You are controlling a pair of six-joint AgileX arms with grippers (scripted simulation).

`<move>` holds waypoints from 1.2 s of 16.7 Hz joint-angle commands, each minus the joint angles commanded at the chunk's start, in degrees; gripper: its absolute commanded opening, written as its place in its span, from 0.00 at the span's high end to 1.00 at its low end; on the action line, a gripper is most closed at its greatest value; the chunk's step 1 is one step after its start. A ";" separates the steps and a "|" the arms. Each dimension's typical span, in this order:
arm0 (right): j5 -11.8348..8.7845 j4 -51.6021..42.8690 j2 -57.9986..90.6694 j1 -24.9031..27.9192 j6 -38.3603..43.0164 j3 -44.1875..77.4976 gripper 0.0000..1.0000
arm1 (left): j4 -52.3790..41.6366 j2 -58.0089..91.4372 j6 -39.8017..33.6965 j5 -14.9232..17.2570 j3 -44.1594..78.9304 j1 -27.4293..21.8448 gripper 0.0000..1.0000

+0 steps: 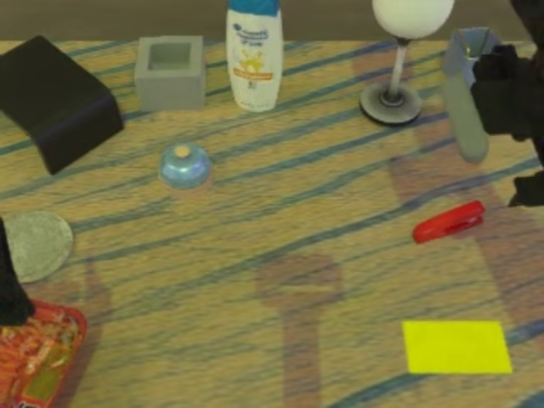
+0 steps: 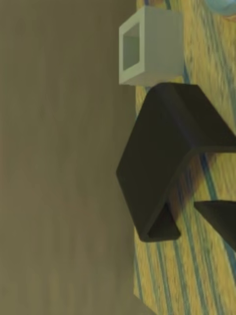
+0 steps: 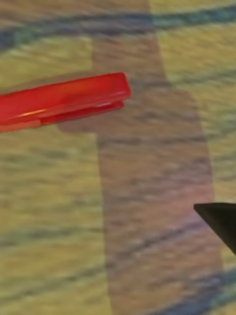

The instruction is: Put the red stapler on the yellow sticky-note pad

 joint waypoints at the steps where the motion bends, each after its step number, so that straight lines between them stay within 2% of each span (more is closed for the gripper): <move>1: -0.01 -2.08 3.49 0.50 -2.94 3.33 0.00 | 0.00 0.00 0.00 0.00 0.00 0.00 0.00; 6: -0.03 -8.11 14.29 2.01 -11.94 13.77 0.00 | 0.00 0.00 0.00 0.00 0.00 0.00 0.00; 13: -0.04 -8.08 14.76 1.79 -12.33 13.97 0.00 | 0.00 0.00 0.00 0.00 0.00 0.00 0.00; 16: -0.02 -4.06 15.96 2.02 -12.34 10.84 0.00 | 0.00 0.00 0.00 0.00 0.00 0.00 0.00; 20: 0.00 6.77 19.04 2.12 -12.17 4.01 0.00 | 0.00 0.00 0.00 0.00 0.00 0.00 0.00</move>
